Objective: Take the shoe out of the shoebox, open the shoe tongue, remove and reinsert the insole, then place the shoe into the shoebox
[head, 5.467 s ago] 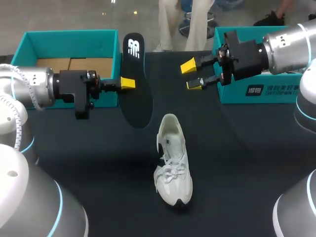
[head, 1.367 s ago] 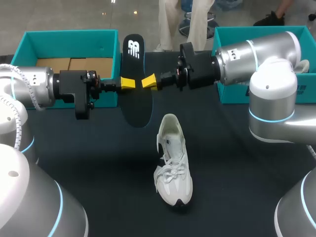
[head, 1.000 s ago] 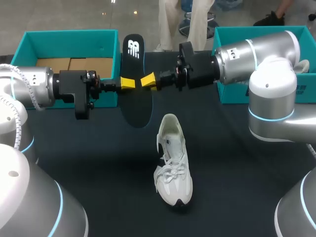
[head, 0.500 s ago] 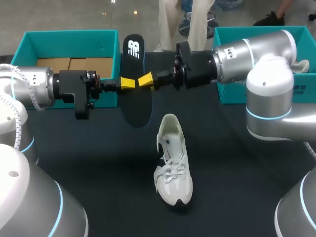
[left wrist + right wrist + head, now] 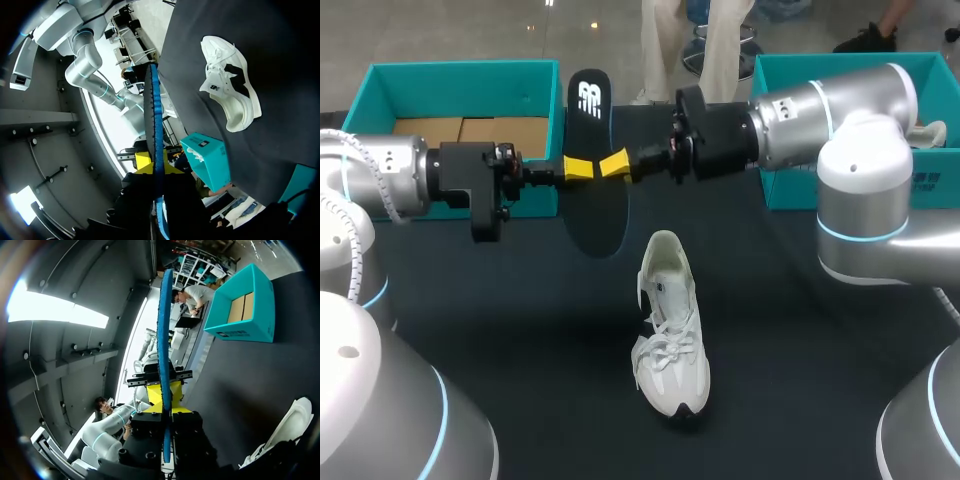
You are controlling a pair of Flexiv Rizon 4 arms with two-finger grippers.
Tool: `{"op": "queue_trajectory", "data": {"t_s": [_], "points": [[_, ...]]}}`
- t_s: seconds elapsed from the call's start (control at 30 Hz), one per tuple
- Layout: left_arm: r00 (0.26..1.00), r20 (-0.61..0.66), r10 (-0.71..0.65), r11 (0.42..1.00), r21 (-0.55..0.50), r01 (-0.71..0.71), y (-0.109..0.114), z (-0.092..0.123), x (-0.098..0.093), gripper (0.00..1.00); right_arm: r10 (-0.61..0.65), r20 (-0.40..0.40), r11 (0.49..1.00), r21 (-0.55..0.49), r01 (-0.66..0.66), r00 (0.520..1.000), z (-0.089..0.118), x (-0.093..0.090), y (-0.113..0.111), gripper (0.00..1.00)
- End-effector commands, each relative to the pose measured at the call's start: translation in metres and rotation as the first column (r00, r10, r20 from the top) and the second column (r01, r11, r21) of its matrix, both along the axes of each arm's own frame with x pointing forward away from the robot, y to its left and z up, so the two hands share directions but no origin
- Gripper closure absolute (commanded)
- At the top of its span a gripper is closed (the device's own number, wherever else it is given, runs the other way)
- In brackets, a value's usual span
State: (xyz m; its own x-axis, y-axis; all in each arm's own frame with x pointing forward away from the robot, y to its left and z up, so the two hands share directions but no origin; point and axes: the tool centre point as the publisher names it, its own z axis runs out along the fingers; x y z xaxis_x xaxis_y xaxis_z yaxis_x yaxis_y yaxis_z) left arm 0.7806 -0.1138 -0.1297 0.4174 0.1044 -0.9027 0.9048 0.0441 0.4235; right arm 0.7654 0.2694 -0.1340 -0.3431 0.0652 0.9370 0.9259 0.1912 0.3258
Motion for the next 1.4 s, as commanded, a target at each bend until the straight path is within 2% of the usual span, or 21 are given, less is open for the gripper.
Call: {"op": "queue_trajectory", "data": {"t_s": [0.03, 0.2, 0.47, 0.77, 0.93, 1.4], "points": [[1.0, -0.019, -0.019, 1.0, 0.017, 0.019, 0.002, 0.001, -0.001, 0.0, -0.001, -0.004, 1.0, 0.003, 0.001, 1.0, -0.01, 0.004, -0.001, 1.0], [0.997, -0.075, -0.034, 0.998, 0.041, 0.037, 0.009, 0.005, -0.007, 0.0, -0.03, -0.011, 1.0, -0.007, 0.03, 0.999, -0.026, 0.008, -0.012, 1.0], [0.961, -0.274, -0.033, 0.988, 0.133, 0.072, 0.029, 0.001, -0.018, 0.0, -0.067, -0.004, 0.997, -0.045, 0.067, 0.998, -0.045, 0.019, -0.034, 1.0], [0.954, -0.299, -0.021, 0.978, 0.19, 0.081, 0.041, -0.007, -0.02, 0.0, -0.078, 0.0, 0.995, -0.067, 0.078, 0.997, -0.052, 0.024, -0.043, 1.0], [0.95, -0.307, -0.054, 0.978, 0.176, 0.112, 0.041, -0.009, -0.023, 0.0, -0.087, 0.014, 0.991, -0.102, 0.088, 0.996, -0.05, 0.024, -0.042, 1.0], [0.95, -0.307, -0.054, 0.978, 0.176, 0.112, 0.041, -0.009, -0.023, 0.0, -0.092, 0.028, 0.99, -0.1, 0.094, 0.995, -0.049, 0.024, -0.042, 1.0]]}}
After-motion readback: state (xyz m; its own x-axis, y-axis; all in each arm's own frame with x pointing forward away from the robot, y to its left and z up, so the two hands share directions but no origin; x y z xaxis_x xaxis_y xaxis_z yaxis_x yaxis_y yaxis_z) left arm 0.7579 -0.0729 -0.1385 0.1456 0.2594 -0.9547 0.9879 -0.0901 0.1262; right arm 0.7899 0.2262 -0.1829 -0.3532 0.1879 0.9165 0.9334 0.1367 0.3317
